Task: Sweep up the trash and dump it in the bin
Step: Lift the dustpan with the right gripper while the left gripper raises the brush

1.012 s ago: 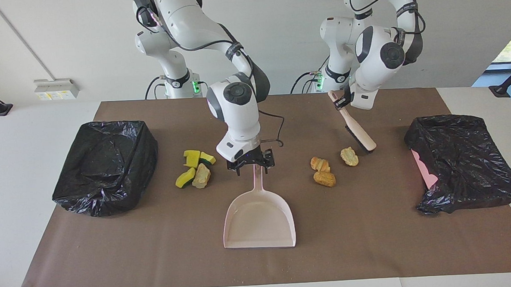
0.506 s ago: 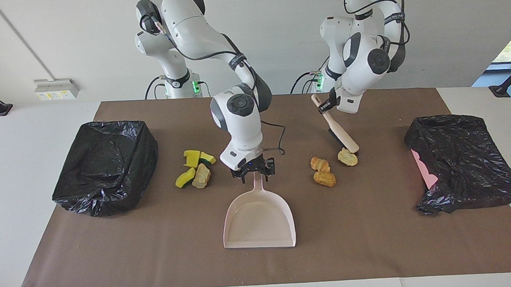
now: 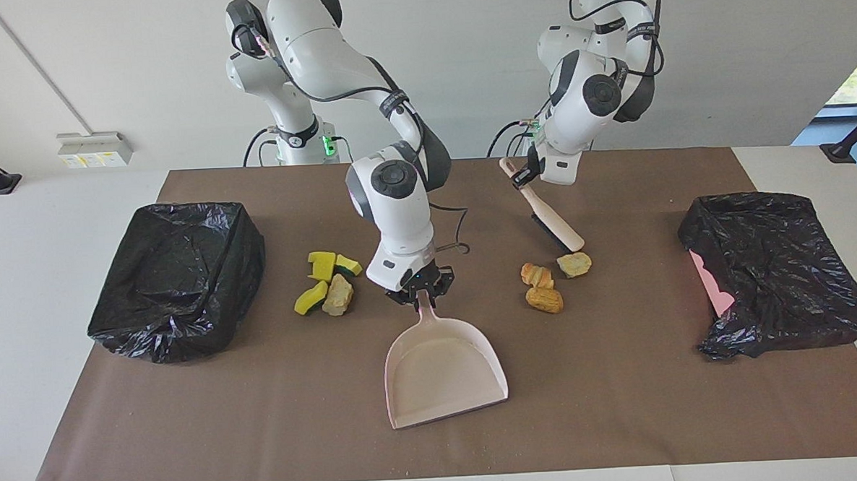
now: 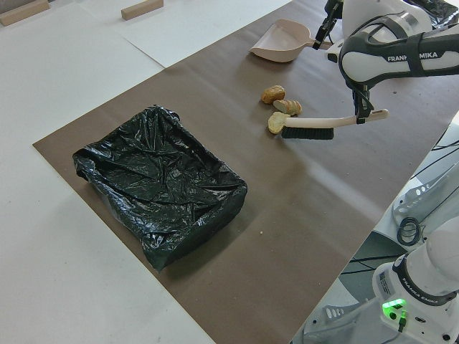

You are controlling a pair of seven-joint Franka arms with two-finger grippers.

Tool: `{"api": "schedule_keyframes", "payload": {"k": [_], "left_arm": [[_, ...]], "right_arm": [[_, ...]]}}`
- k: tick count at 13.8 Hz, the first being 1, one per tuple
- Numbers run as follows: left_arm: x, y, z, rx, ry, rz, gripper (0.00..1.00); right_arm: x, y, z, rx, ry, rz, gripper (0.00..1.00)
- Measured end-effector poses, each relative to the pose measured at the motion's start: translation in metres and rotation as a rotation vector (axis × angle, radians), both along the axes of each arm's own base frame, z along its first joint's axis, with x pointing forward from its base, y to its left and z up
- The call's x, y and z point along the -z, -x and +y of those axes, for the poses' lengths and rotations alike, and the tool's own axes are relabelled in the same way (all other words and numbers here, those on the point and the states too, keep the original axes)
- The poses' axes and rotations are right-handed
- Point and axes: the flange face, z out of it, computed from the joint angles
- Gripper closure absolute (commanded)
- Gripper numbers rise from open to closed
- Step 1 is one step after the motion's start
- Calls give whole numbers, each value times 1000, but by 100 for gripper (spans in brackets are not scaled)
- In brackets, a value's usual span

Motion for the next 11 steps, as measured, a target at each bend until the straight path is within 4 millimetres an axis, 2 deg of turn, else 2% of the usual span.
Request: {"api": "schedule_keyframes", "payload": {"k": [3,5,6,8,11], "left_arm": [[3,-3,21,31,-75,11,100],[4,-14,50,37,-82,8,100],[4,-20,66,39,-72,4,100],[4,-26,87,35,-55,-1,100],[7,-30,88,35,-53,-16,100]], "right_arm": [[-40,-1,-39,-180,22,30,100],[-64,13,-59,-389,46,83,100],[-68,24,-63,-502,54,112,100],[-64,45,-60,-701,58,165,100],[-43,70,-46,-885,59,204,100]]}}
